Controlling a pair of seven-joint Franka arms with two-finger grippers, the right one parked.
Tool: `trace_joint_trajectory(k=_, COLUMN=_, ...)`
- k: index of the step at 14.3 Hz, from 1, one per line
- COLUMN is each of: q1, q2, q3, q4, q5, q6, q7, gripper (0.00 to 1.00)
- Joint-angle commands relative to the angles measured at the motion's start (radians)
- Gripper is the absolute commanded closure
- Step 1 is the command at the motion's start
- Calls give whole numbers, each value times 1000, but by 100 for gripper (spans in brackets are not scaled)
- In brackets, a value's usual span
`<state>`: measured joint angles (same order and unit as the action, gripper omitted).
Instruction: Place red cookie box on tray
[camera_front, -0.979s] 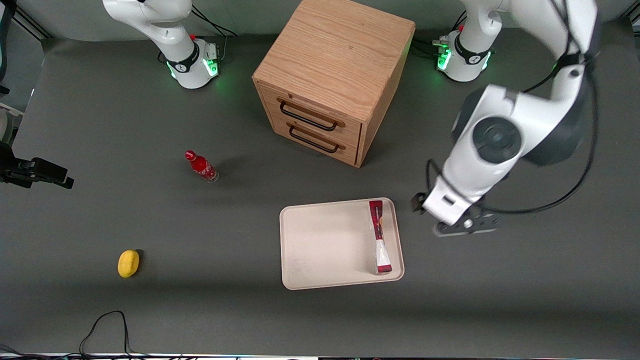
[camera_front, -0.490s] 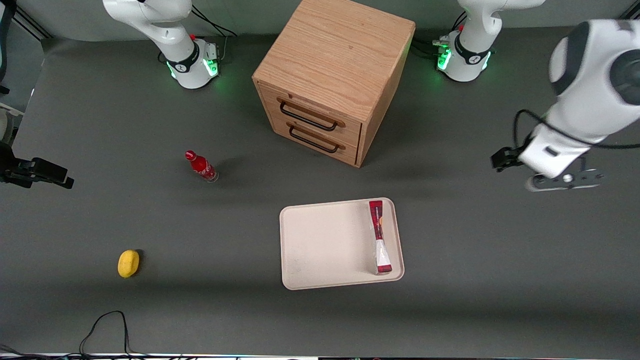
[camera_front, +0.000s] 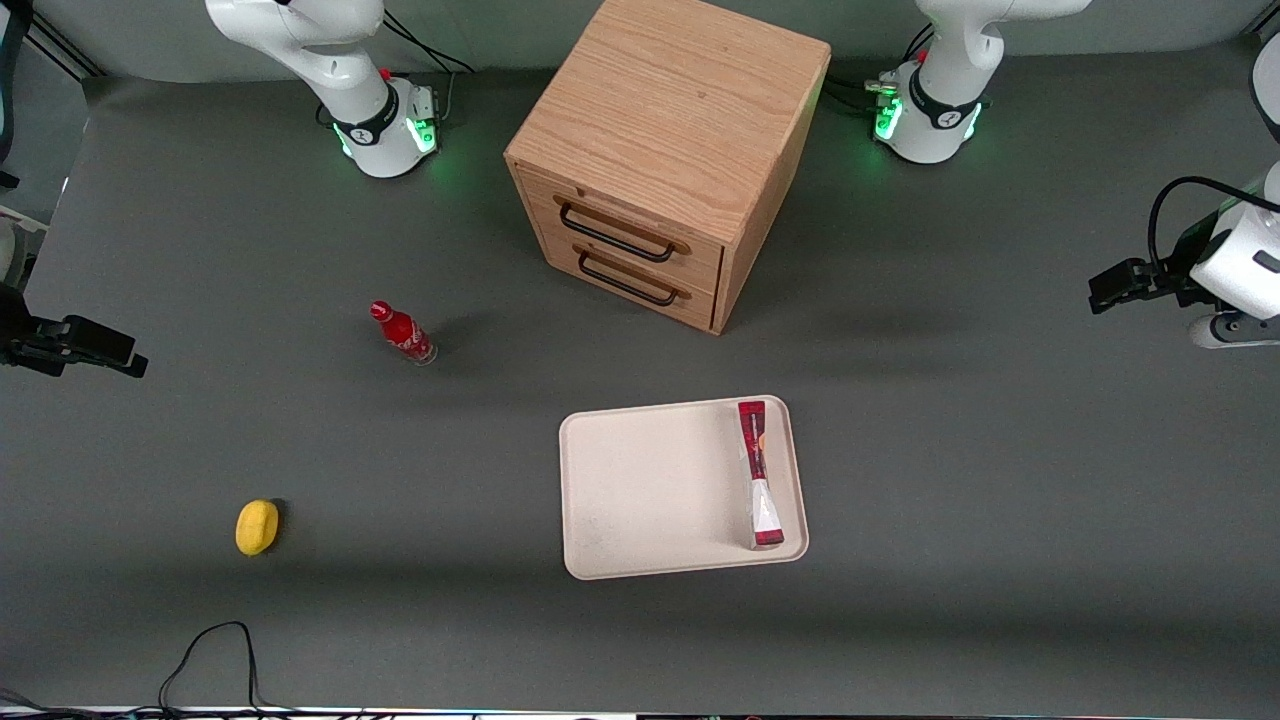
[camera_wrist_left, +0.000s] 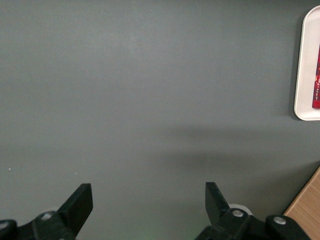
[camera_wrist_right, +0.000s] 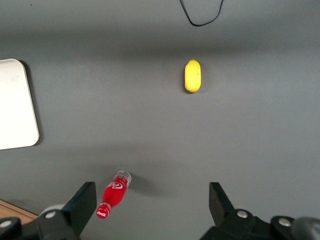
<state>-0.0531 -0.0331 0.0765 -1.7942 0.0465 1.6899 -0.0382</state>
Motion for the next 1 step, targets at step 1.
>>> trace_joint_trajectory(k=1, q1=12, q2=15, q3=-11, q4=44, q5=-11, q6=-44, q7=-2, gripper=0)
